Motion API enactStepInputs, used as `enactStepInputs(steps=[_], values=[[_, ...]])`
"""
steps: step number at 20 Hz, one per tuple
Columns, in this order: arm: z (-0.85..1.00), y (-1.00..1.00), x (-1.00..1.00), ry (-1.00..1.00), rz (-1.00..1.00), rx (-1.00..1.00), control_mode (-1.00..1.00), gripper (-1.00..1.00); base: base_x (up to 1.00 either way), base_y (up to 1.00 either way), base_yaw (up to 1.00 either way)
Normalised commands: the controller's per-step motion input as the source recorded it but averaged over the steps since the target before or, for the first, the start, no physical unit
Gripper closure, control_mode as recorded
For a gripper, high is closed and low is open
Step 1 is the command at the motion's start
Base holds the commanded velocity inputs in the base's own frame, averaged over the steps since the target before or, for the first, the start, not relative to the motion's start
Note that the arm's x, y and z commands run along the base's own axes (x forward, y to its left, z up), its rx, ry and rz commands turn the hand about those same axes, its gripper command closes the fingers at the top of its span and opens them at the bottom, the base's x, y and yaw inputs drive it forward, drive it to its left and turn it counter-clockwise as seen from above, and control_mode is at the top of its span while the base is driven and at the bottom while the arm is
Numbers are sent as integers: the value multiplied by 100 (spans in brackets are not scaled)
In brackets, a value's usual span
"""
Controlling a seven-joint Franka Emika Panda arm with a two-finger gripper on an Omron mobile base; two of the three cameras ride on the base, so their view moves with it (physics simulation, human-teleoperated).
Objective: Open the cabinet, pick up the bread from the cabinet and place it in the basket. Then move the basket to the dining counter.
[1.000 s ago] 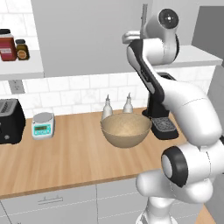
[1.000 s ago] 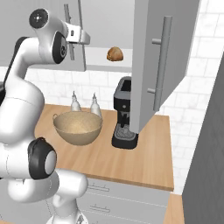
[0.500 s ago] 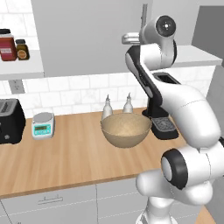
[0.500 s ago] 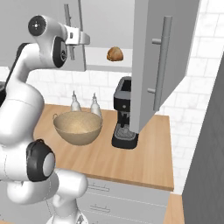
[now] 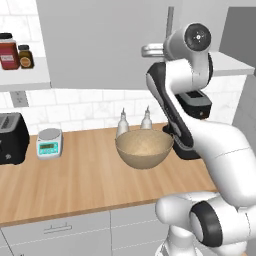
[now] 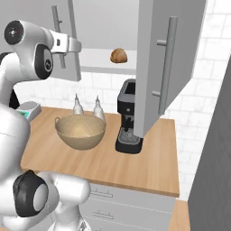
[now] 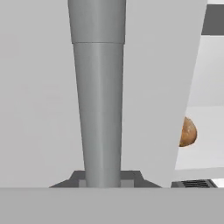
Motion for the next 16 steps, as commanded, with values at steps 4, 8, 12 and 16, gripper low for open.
enactStepInputs(steps=[4, 8, 12, 16], values=[[10, -24, -100, -6, 0, 1, -100, 100, 0, 0, 0], [22, -12, -100, 0, -1, 2, -100, 100, 0, 0, 0], [15, 3, -100, 6, 0, 2, -100, 100, 0, 0, 0], [4, 35, -100, 19, -2, 1, -100, -100, 0, 0, 0]])
